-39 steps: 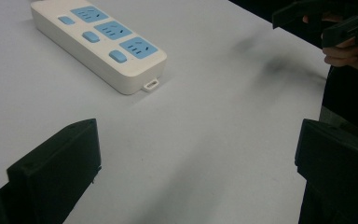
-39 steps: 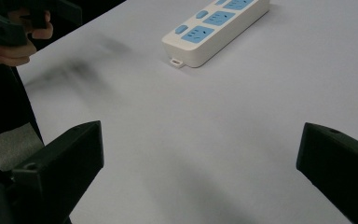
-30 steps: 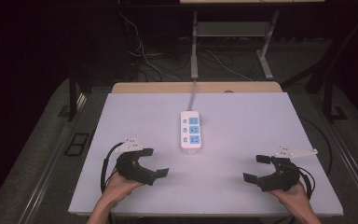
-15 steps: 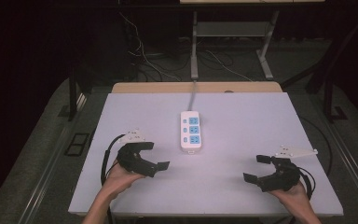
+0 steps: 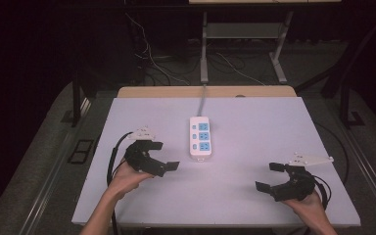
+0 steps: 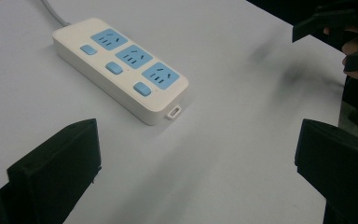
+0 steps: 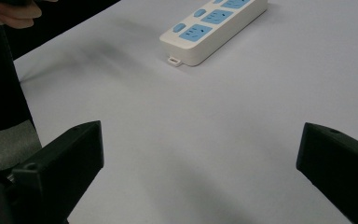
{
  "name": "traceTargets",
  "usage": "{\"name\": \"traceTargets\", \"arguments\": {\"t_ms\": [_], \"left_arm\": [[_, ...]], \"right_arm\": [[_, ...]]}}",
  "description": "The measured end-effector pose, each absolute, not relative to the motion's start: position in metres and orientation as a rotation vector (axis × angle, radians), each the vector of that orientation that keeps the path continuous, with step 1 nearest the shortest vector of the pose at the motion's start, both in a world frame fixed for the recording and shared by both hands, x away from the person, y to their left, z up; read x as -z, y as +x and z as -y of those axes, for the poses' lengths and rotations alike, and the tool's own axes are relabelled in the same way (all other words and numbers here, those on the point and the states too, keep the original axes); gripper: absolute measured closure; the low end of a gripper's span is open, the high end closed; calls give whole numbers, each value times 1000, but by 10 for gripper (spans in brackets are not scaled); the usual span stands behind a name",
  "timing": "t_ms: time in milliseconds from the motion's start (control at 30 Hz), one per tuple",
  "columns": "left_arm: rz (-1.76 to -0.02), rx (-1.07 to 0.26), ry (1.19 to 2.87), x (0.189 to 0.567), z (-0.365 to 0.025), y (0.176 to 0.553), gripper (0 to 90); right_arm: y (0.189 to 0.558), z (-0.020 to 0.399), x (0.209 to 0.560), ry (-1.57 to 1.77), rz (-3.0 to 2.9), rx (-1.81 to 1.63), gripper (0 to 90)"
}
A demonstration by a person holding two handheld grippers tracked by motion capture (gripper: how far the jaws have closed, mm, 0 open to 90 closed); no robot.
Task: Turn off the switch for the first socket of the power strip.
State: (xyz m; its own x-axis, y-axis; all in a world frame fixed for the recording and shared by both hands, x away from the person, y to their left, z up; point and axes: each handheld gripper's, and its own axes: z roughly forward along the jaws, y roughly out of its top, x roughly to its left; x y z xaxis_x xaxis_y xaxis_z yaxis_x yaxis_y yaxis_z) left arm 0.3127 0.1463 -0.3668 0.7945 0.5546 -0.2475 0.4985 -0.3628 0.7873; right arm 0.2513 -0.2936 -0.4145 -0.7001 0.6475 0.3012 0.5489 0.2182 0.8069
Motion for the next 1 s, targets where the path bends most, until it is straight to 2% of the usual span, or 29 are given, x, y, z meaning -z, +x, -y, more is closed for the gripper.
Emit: {"name": "traceTargets", "arguments": {"t_ms": [1000], "left_arm": [[-734,-115,2161,343,-120,358,0]], "right_arm": [[251,296,414,1170,-2367,-1500,4]]}}
